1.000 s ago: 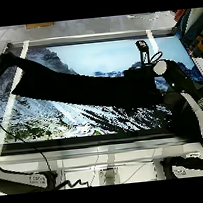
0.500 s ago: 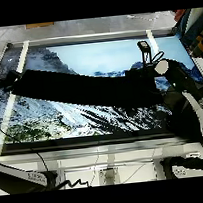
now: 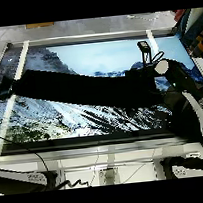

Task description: Fold the clothes and pants, and hang the long-sleeved shirts on hangers.

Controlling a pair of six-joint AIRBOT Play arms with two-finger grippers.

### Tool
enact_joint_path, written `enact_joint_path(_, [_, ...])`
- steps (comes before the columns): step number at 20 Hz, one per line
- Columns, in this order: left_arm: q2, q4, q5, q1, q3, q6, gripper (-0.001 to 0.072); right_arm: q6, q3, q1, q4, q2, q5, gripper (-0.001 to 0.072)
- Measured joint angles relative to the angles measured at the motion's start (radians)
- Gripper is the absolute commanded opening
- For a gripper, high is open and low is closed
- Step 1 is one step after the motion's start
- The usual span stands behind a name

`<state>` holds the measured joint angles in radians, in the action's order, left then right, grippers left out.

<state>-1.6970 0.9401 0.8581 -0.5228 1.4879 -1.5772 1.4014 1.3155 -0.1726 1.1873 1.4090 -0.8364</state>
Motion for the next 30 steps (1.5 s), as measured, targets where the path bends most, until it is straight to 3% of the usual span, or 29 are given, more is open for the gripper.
enact_joint_path(4, [0.024, 0.022, -0.075, 0.009, -0.135, -0.076, 0.056, 0.0, 0.0, 0.0, -0.004, 0.0, -0.033, 0.0029])
enact_joint_path(7, [0.031, -0.016, -0.177, 0.013, -0.222, -0.106, 0.0645, 0.0, 0.0, 0.0, -0.008, 0.0, -0.052, 0.0029])
enact_joint_path(9, [0.029, -0.061, -0.255, 0.015, -0.264, -0.118, 0.0646, 0.0, 0.0, 0.0, -0.01, 0.0, -0.057, 0.0029])
enact_joint_path(15, [-0.025, -0.145, -0.461, 0.043, -0.303, -0.123, 0.0638, 0.0, 0.0, 0.0, -0.012, 0.0, -0.06, 0.0029])
enact_joint_path(23, [-0.097, -0.168, -0.681, 0.119, -0.283, -0.053, 0.0637, 0.0, 0.0, 0.0, -0.024, 0.0, -0.037, 0.0029])
enact_joint_path(24, [-0.1, -0.169, -0.697, 0.122, -0.282, -0.051, 0.0627, 0.0, 0.0, 0.0, -0.026, 0.0, -0.035, 0.0029])
enact_joint_path(26, [-0.105, -0.168, -0.715, 0.126, -0.281, -0.049, 0.0535, 0.0, 0.0, 0.0, -0.029, 0.0, -0.029, 0.0029])
enact_joint_path(28, [-0.108, -0.168, -0.722, 0.127, -0.282, -0.047, 0.0343, 0.0, 0.0, 0.0, -0.03, 0.0, -0.021, 0.0029])
enact_joint_path(29, [-0.108, -0.167, -0.719, 0.126, -0.282, -0.047, 0.0335, 0.0, 0.0, 0.0, -0.031, 0.0, -0.017, 0.0029])
enact_joint_path(30, [-0.108, -0.167, -0.709, 0.124, -0.282, -0.048, 0.0374, 0.0, 0.0, 0.0, -0.031, 0.0, -0.015, 0.0029])
